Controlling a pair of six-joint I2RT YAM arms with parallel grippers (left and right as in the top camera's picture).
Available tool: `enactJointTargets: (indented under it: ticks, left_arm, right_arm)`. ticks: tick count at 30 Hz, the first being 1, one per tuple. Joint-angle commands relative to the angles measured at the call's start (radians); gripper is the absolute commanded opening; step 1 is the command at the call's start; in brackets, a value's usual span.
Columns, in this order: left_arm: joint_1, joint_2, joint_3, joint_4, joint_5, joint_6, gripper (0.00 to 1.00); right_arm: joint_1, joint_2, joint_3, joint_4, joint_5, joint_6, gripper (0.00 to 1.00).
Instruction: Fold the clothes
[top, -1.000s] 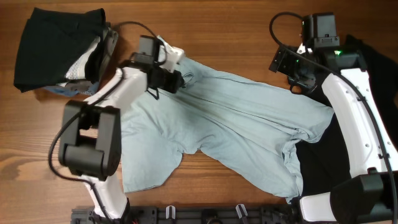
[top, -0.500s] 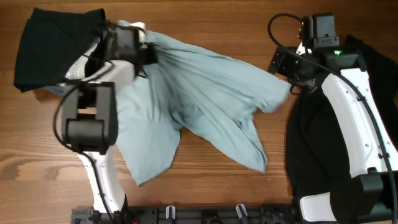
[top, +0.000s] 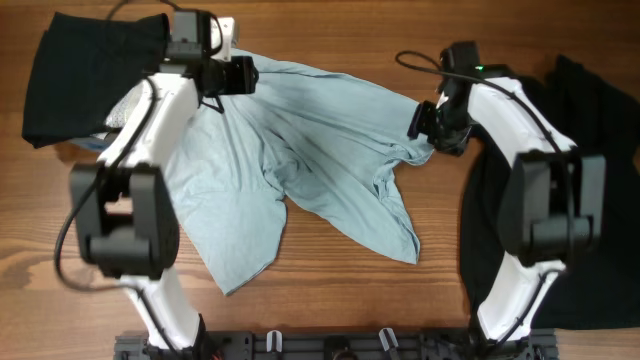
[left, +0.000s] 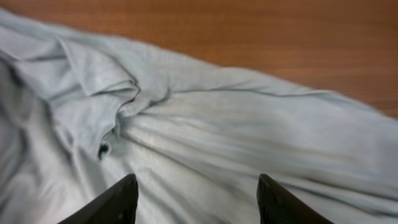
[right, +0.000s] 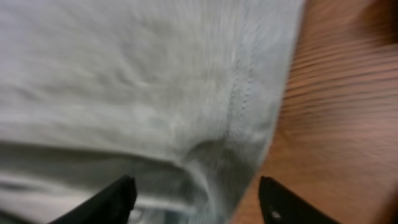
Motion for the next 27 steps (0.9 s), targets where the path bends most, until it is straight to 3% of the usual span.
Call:
enactJointTargets:
  ticks: [1,2,3,4,5,9,11,12,14,15,18,23,27]
  left_arm:
    - [0.005,-0.166,0.009,-0.077,0.016,0.025,0.62]
    - [0.005,-0.205,0.009,-0.103,0.016,0.025,0.63]
    - [0.004,-0.235,0.009,-0.124,0.016,0.024,0.63]
    - [0.001,-0.261,0.009,-0.143,0.015,0.025,0.65]
    - [0.001,-0.292,0.009,-0.174,0.015,0.025,0.67]
    - [0.001,-0.325,0.009,-0.236,0.007,0.025,0.67]
    - [0.001,-0.325,0.009,-0.264,-0.021,0.026,0.67]
    - [0.001,-0.325,0.009,-0.288,-0.037,0.026,0.67]
    - [0.001,-0.325,0.009,-0.348,-0.05,0.026,0.67]
    - [0.001,-0.325,0.009,-0.385,-0.063,0.025,0.67]
    - [0.002,-0.325,0.009,-0.476,-0.088,0.025,0.64]
    - [0.002,-0.366,0.009,-0.576,-0.113,0.024,0.61]
    - [0.002,-0.479,0.009,-0.589,-0.114,0.024,0.69]
  right_arm:
    - [-0.006,0.069,-0.003,-0.007,-0.048,0.008,0.75]
    - [-0.006,0.091,-0.003,0.0,-0.045,0.02,0.72]
    - [-0.008,0.107,-0.003,0.018,-0.029,0.04,0.52]
    - [-0.013,0.116,-0.003,0.055,-0.003,0.061,0.15]
    - [-0.026,0.116,-0.003,0.122,0.037,0.092,0.05]
    - [-0.12,0.11,0.03,0.466,0.042,0.061,0.04]
    - [-0.178,0.101,0.068,0.599,-0.065,-0.031,0.06]
    - [-0.203,0.099,0.085,0.634,-0.122,-0.061,0.25]
    - [-0.246,0.094,0.129,0.636,-0.187,-0.124,0.46]
    - [-0.264,0.089,0.15,0.603,-0.19,-0.142,0.57]
    - [-0.308,0.034,0.178,0.462,-0.251,-0.221,0.67]
    - [-0.305,-0.143,0.178,0.083,-0.364,-0.31,0.69]
    - [-0.221,-0.239,0.175,-0.262,-0.335,-0.385,0.68]
